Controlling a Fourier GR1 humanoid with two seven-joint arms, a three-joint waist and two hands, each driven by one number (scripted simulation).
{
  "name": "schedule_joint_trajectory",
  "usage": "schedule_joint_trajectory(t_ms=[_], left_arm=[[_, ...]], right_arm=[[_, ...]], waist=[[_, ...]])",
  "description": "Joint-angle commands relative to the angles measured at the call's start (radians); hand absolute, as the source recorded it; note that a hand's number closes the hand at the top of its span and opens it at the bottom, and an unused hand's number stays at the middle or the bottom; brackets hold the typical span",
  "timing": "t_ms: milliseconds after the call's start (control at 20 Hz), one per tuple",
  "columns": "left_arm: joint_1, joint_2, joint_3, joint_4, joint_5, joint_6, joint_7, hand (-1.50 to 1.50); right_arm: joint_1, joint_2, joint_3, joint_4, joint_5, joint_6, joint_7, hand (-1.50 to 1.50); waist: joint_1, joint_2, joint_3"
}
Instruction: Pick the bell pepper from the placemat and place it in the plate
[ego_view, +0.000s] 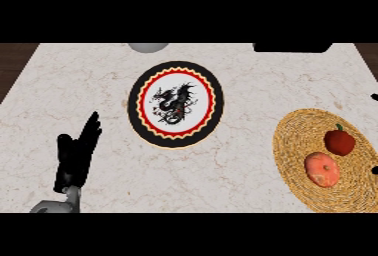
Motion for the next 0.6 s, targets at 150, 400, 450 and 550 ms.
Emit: schedule_joint_trajectory(t_ms=[150,400,450,550], left_arm=[[-0.035,-0.047,0.005,0.078,-0.02,0.007,-0.04,0.0],[-0.035,-0.031,0.037,0.042,-0.027,-0.032,-0.001,0.0],[0.01,-0.081,-0.007,0.029,-0.065,0.019,-0.043,0.0],[0.053,-0.059,0.018,0.0,-0.043,-0.027,-0.045,0.0]], right_arm=[[-0.065,0.022,0.1,0.059,0.083,0.148,0.112,-1.5],[-0.152,0.065,0.065,0.116,0.139,0.227,0.155,-1.5],[-0.182,0.048,0.061,0.165,0.154,0.243,0.129,-1.5],[-0.118,0.067,0.035,0.159,0.185,0.208,0.077,-1.5]], waist=[[-0.008,0.001,0.001],[-0.007,-0.001,0.001],[-0.004,-0.001,0.001],[-0.008,-0.002,0.001]])
